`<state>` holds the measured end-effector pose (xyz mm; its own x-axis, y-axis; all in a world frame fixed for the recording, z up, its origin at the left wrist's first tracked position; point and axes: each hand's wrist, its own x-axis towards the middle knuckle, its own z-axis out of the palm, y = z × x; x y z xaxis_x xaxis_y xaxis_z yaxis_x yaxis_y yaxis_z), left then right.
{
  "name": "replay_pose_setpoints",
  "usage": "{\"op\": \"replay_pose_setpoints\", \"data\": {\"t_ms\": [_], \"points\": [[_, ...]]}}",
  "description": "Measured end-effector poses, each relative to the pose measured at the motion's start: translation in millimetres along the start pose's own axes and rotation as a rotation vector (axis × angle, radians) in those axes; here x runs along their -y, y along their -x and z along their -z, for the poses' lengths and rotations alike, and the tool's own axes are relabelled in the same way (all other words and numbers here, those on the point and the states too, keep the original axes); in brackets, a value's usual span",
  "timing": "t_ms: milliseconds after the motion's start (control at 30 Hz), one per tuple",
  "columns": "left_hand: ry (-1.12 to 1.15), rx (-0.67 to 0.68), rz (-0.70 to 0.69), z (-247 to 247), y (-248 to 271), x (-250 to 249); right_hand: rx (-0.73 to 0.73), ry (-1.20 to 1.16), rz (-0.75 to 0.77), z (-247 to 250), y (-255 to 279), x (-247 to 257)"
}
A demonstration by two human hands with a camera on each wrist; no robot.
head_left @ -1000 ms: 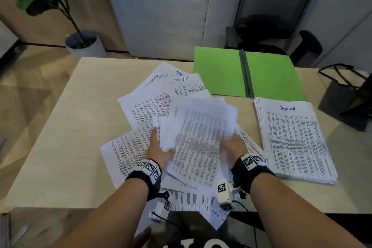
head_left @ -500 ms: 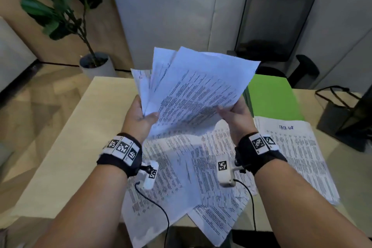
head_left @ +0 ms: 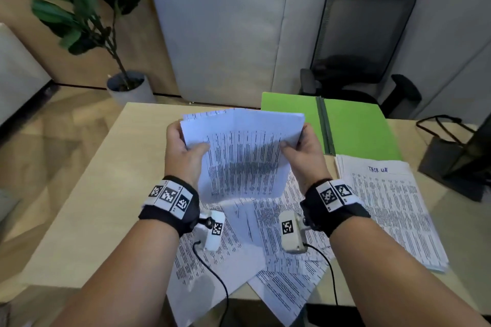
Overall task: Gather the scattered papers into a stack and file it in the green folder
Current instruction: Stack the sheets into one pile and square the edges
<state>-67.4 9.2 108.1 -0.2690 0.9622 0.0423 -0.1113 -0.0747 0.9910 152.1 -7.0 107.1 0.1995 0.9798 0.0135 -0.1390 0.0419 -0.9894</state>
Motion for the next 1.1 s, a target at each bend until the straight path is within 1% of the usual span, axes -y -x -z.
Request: {"op": "replay_pose_setpoints", "data": {"t_ms": [67,133,233,433,533,633,700,767,833,900,1000,1100], "points": [[-0.047,0.013,0.034,0,2,5,0.018,0.042,-0.041,6,3,-10],[-0.141,0.029,0.097,3,8,20,0.007,0.138,-0.107,12,10,-27],[-0.244,0.04,0.174,7,17,48,-0.014,0.251,-0.158,16,20,-48],[-0.436,0.11,0.316,12,39,83,0.034,0.501,-0.26,18,35,-79],[-0.519,0.135,0.296,10,42,85,-0.02,0.572,-0.248,21,32,-84],[-0.49,0.129,0.242,3,31,78,-0.093,0.513,-0.163,23,22,-74],[-0.487,0.128,0.231,-2,24,76,-0.122,0.473,-0.129,25,19,-69],[-0.502,0.149,0.246,-5,25,79,-0.121,0.492,-0.166,30,20,-75],[-0.56,0.19,0.281,-7,31,86,-0.08,0.549,-0.269,37,28,-85],[-0.626,0.228,0.313,-12,38,93,-0.068,0.604,-0.314,47,32,-91],[-0.676,0.283,0.286,-34,38,94,-0.14,0.676,-0.292,68,26,-80],[-0.685,0.384,0.225,-72,36,86,-0.263,0.709,-0.263,104,12,-64]]}}
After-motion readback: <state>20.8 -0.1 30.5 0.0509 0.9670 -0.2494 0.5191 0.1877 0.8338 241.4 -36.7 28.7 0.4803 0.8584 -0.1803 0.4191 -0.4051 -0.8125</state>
